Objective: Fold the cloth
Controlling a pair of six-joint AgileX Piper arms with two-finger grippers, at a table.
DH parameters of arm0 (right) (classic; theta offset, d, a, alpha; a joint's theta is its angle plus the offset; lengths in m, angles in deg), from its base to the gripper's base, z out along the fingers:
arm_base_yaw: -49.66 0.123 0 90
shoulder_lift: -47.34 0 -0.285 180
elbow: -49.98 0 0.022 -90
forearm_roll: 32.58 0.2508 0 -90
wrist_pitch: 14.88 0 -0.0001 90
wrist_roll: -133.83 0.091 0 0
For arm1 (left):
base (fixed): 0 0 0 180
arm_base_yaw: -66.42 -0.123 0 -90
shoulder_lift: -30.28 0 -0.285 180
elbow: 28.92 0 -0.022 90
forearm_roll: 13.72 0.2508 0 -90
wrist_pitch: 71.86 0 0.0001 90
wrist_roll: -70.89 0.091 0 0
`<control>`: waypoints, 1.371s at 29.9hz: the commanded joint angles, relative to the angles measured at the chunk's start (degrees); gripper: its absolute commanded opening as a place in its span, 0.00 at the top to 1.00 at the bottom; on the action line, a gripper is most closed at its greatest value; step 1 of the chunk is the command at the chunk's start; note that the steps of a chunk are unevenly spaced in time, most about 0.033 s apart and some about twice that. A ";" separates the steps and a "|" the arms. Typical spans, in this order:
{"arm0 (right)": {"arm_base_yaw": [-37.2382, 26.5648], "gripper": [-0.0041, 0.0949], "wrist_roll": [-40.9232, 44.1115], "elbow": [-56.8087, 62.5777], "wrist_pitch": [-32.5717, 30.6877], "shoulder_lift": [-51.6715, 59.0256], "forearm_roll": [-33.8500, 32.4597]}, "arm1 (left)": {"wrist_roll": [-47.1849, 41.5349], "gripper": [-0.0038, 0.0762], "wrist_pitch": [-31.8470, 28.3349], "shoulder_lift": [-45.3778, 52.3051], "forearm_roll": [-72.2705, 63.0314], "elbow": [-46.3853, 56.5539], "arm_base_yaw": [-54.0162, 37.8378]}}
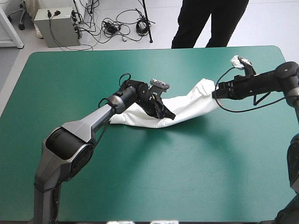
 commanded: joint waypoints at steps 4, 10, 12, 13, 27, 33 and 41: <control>0.17 0.98 -1.09 -2.01 -2.35 4.30 5.43 | -0.49 0.96 0.11 2.21 -0.05 -1.46 0.34; 0.17 0.98 -1.09 -2.01 -2.35 4.30 5.43 | -0.49 0.96 0.70 3.47 0.87 -1.58 0.34; 0.17 0.98 -1.09 -2.01 -2.35 4.30 5.61 | -1.45 0.96 1.84 5.81 3.69 -2.50 0.34; 0.17 0.98 -1.09 -2.01 -2.35 4.33 6.11 | -2.26 0.96 2.57 7.32 5.17 -3.15 0.34; 13.21 0.98 5.52 -12.36 1.93 3.01 8.09 | -9.89 0.96 18.56 36.39 23.59 -10.94 0.34; 22.65 0.98 9.46 -17.62 8.51 -1.78 5.21 | -10.61 0.96 22.07 44.59 23.59 -10.94 0.34; 30.57 0.92 10.28 -26.19 11.55 -13.56 8.69 | -11.99 0.96 23.63 47.89 23.48 -10.94 0.34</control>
